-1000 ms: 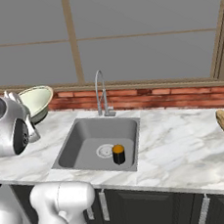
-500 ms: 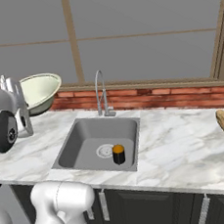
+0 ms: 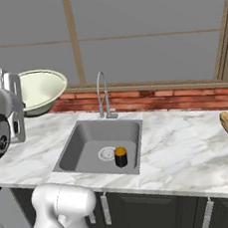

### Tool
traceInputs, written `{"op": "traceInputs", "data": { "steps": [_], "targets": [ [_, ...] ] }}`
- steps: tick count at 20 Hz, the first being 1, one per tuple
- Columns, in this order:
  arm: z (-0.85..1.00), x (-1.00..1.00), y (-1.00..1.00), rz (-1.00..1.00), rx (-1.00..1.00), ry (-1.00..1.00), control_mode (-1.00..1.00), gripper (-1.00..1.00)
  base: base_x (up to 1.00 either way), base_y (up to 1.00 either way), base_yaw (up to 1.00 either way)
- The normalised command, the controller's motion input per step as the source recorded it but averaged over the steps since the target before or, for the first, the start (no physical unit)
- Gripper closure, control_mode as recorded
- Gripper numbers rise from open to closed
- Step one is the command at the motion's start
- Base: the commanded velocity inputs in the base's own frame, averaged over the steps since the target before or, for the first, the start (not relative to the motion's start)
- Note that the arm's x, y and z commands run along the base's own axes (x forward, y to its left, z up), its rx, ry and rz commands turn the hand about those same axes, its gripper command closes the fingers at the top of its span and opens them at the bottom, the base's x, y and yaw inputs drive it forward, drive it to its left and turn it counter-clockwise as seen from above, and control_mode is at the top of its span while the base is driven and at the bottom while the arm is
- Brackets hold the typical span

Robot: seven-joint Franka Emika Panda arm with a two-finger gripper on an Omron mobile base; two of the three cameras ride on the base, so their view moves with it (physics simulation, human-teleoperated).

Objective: Pick the mug and place it in the sink. Pick the bowl and place it in the open cabinet and then close the cabinet.

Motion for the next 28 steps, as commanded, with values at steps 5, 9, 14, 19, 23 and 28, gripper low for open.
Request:
{"op": "traceInputs", "data": {
  "steps": [5, 9, 14, 19, 23, 28],
  "targets": [
    [0.00, -0.49, -0.12, 0.00, 0.05, 0.00, -1.00, 1.00, 0.00, 0.00, 0.00],
    [0.04, -0.46, -0.10, 0.00, 0.04, 0.00, -1.00, 1.00, 0.00, 0.00, 0.00],
    [0.01, -0.10, 0.00, -0.02, 0.00, 0.00, -1.00, 1.00, 0.00, 0.00, 0.00],
    [0.00, 0.00, -0.01, -0.03, 0.00, 0.00, -1.00, 1.00, 0.00, 0.00, 0.00],
    [0.00, 0.00, -0.01, -0.01, 0.00, 0.00, -1.00, 1.00, 0.00, 0.00, 0.00],
    [0.00, 0.00, -0.02, 0.00, 0.00, 0.00, -1.00, 1.00, 0.00, 0.00, 0.00]
  ]
}}
